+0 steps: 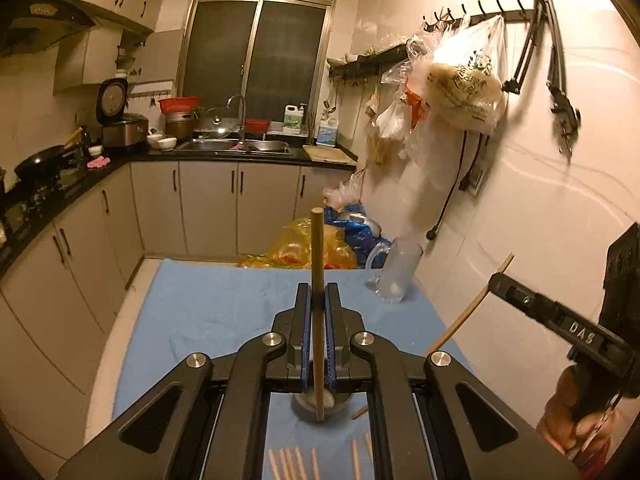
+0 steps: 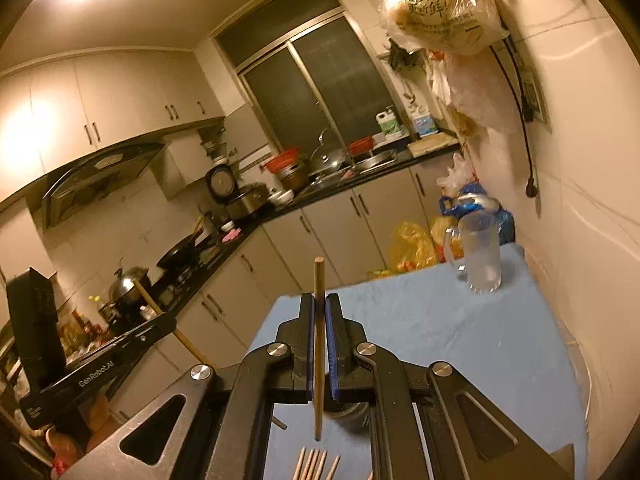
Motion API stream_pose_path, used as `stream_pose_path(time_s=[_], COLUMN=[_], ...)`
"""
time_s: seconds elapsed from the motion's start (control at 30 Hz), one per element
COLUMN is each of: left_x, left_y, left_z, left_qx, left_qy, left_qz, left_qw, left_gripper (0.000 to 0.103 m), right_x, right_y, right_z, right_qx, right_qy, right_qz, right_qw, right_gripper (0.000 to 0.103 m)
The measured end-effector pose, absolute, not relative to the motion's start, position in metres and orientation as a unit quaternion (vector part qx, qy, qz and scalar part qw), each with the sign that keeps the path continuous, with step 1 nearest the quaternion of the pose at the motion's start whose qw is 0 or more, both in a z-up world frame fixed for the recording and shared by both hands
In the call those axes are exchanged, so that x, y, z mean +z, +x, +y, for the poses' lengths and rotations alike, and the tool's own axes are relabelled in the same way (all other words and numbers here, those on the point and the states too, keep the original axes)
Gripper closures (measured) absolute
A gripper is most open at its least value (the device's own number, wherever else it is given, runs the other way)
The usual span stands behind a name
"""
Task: Organize utensils
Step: 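Lift the chopstick upright with the right gripper over the grey holder, then lower the chopstick into the holder and open the right gripper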
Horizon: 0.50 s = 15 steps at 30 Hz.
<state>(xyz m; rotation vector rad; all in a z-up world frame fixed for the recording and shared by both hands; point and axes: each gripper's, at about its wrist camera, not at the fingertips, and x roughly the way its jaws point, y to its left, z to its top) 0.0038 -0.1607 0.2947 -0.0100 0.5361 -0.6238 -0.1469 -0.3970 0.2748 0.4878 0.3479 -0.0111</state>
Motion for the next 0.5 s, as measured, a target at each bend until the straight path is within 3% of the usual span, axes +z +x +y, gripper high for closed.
stream_pose_path(time_s=[0.5], left_x=[0.218], left_y=[0.068], left_z=[-0.203], left_qx=[-0.301], left_qy=[-0.014], left_qz=[0.343], left_qw=[0.890], left_gripper=[0.097], right_x=[0.218], right_y=[-0.073], right_z=[-0.410], right_qx=[-0.013], right_qy=[0.257], right_qz=[0.247], right_qw=[0.934], right_gripper=[0.097])
